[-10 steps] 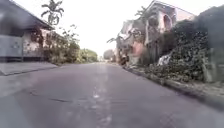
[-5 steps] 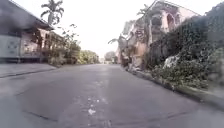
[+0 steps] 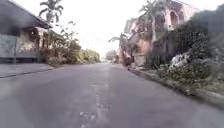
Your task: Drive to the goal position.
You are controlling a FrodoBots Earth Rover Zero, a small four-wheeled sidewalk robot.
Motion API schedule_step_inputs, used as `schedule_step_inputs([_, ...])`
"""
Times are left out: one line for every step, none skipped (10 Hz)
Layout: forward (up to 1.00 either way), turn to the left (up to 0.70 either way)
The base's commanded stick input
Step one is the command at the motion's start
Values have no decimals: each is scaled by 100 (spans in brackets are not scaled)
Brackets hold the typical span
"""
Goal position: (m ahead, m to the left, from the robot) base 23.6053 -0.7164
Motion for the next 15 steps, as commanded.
schedule_step_inputs([100,0])
schedule_step_inputs([100,0])
schedule_step_inputs([100,0])
schedule_step_inputs([100,0])
schedule_step_inputs([100,0])
schedule_step_inputs([100,0])
schedule_step_inputs([100,0])
schedule_step_inputs([100,0])
schedule_step_inputs([100,0])
schedule_step_inputs([100,0])
schedule_step_inputs([100,0])
schedule_step_inputs([100,0])
schedule_step_inputs([100,0])
schedule_step_inputs([100,0])
schedule_step_inputs([100,0])
